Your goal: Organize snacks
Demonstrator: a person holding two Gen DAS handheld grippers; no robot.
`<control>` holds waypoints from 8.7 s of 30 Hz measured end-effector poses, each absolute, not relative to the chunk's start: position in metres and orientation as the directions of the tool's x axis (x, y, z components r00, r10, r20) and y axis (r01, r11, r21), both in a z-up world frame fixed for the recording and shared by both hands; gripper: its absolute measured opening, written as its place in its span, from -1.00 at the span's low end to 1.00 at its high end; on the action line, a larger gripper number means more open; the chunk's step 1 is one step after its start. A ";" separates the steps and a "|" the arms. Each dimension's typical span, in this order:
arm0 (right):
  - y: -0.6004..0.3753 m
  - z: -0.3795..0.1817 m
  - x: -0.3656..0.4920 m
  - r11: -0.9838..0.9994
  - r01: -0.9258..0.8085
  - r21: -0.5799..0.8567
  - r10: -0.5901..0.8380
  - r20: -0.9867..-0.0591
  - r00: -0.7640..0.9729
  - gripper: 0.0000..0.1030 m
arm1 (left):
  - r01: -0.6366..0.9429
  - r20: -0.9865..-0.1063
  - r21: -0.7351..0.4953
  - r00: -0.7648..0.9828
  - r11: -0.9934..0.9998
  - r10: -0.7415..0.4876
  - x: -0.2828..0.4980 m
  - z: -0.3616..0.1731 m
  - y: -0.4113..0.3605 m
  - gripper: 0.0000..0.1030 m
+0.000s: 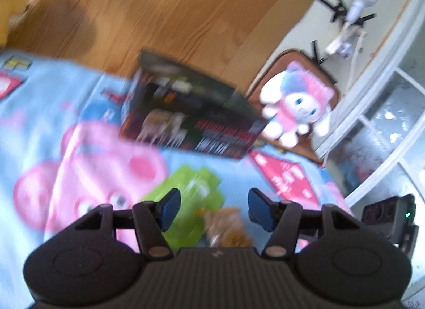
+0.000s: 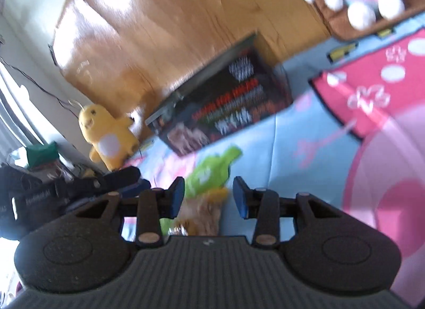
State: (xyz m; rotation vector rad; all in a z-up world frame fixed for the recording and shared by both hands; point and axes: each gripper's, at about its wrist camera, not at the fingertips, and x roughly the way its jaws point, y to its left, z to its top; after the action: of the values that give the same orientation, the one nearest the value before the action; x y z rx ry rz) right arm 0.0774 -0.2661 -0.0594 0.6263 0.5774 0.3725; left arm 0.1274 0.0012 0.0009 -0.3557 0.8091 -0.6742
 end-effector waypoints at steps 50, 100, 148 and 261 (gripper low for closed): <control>-0.248 -0.049 0.033 0.585 -0.265 0.766 0.725 -0.348 0.595 -0.13 | 0.358 -0.607 -0.385 0.596 0.850 -0.526 0.102 -0.015 0.061 0.26; -0.267 -0.080 0.114 0.146 -0.081 0.986 0.846 -0.082 0.527 -0.87 | 0.198 -0.505 -0.728 0.495 0.657 -0.708 0.117 -0.020 0.106 0.50; -0.272 -0.028 0.070 0.833 -0.304 0.462 0.480 -0.330 0.813 0.23 | 0.502 -0.495 -0.423 0.570 0.755 -0.656 0.154 0.051 -0.014 -0.01; -0.182 -0.043 0.004 0.715 -0.522 0.466 0.699 -0.438 0.566 -0.15 | 0.291 -0.586 -0.501 0.579 0.815 -0.567 0.046 -0.010 0.093 0.05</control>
State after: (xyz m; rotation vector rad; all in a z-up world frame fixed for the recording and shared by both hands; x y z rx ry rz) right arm 0.0038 -0.1824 -0.0431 0.2995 0.6442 0.7302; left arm 0.0458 0.0929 -0.0098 -0.3722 0.8096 -0.5155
